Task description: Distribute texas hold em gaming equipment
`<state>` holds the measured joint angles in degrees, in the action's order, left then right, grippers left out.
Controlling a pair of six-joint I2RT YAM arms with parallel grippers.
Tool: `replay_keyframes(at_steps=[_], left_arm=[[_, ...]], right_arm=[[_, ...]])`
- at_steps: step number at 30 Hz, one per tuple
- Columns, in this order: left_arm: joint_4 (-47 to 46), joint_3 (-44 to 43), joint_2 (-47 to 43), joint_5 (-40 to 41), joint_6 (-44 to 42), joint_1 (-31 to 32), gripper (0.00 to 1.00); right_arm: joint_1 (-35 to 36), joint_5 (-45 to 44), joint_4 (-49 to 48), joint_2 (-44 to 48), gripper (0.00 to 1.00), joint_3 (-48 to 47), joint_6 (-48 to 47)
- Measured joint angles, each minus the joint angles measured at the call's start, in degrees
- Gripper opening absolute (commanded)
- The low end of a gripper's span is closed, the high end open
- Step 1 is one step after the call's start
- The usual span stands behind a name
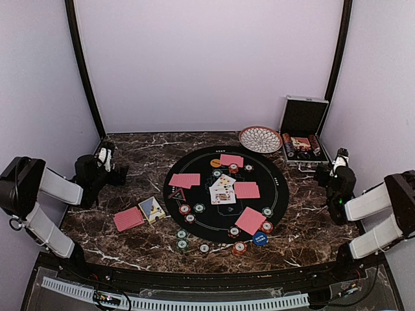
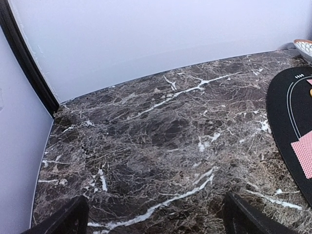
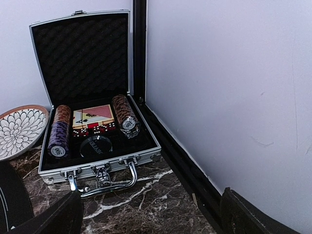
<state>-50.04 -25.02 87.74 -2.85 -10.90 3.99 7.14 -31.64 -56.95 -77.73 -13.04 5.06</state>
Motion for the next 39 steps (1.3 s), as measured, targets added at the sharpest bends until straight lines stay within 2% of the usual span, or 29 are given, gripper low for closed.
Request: replay_keyframes(at_steps=[7, 14, 18, 22, 28, 39], left_arm=[[-6.0, 2.8, 0.1, 3.8, 2.1, -0.6, 0.99], [-10.8, 5.2, 0.2, 4.8, 3.2, -1.1, 0.99], [-17.2, 8.6, 1.3, 3.6, 3.6, -1.9, 0.99], [-19.0, 9.8, 2.6, 2.6, 3.7, -2.3, 0.99], [-20.3, 9.8, 2.6, 1.1, 4.2, -2.9, 0.99], [-21.1, 9.8, 2.6, 0.8, 4.7, -3.1, 0.99]], right_arm=[[-1.9, 4.7, -10.4, -2.7, 0.99, 2.6, -1.6], [-2.1, 9.6, -18.5, -10.6, 0.99, 2.8, -3.2], [-2.4, 10.6, -19.5, -10.9, 0.99, 2.9, -3.4], [-2.9, 11.5, -19.7, -10.9, 0.99, 2.7, -3.4], [-6.1, 13.0, -17.4, -10.9, 0.99, 0.7, -1.4], [-6.4, 14.0, -16.3, -10.9, 0.99, 0.7, -0.9]])
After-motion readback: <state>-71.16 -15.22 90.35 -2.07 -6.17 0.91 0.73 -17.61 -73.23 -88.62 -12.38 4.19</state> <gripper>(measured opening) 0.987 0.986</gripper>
